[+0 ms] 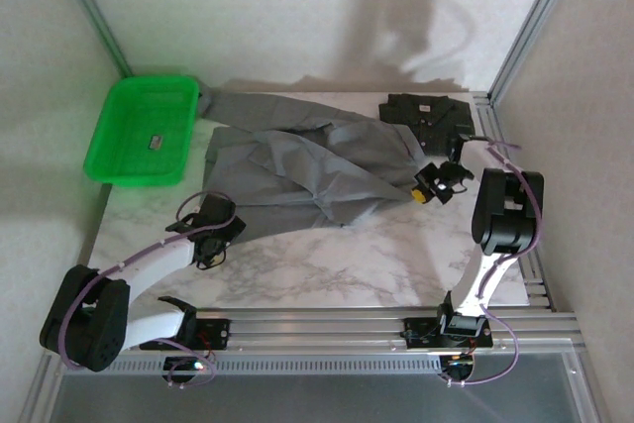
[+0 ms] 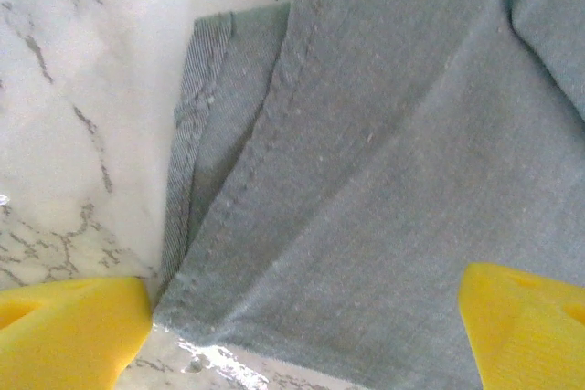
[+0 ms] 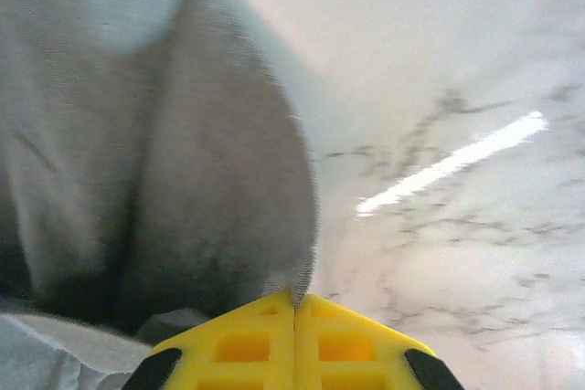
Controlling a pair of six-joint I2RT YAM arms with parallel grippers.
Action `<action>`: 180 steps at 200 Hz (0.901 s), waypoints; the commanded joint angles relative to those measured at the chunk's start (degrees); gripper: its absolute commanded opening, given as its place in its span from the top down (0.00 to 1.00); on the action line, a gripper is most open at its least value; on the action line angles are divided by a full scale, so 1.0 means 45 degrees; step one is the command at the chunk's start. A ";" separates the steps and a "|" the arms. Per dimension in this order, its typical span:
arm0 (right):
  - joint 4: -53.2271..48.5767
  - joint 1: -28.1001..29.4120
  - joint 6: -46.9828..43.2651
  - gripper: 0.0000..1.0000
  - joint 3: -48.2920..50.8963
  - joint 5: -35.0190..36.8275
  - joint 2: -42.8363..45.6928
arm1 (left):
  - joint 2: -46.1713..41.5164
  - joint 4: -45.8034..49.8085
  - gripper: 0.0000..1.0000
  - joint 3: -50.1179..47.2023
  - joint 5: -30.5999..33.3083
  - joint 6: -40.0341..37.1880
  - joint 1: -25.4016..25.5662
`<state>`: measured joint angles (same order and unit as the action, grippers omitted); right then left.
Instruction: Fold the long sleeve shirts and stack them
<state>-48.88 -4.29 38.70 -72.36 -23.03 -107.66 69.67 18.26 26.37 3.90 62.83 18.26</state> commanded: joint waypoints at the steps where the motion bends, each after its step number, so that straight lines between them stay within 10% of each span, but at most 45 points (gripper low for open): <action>1: -0.0409 -0.0576 -0.0558 0.99 0.0367 -0.0045 0.0159 | 0.1060 -0.1089 0.09 -0.1255 0.0988 0.0042 -0.0538; 88: -0.0595 -0.1137 -0.0931 0.90 -0.2277 -0.0723 -0.1887 | 0.1148 -0.0433 0.09 -0.0938 0.1459 -0.0211 -0.0640; 129: -0.0969 -0.1428 -0.1618 0.53 -0.2897 -0.0124 -0.1781 | 0.1089 -0.0391 0.09 -0.0904 0.1389 -0.0153 -0.0643; 180: -0.0511 -0.1428 -0.2605 0.48 -0.1421 -0.0257 -0.1113 | 0.0954 -0.0249 0.14 -0.0595 0.1189 -0.0114 -0.0640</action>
<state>-50.43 -10.83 30.17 -80.86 -23.64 -114.04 69.82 19.35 27.18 3.88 62.85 18.17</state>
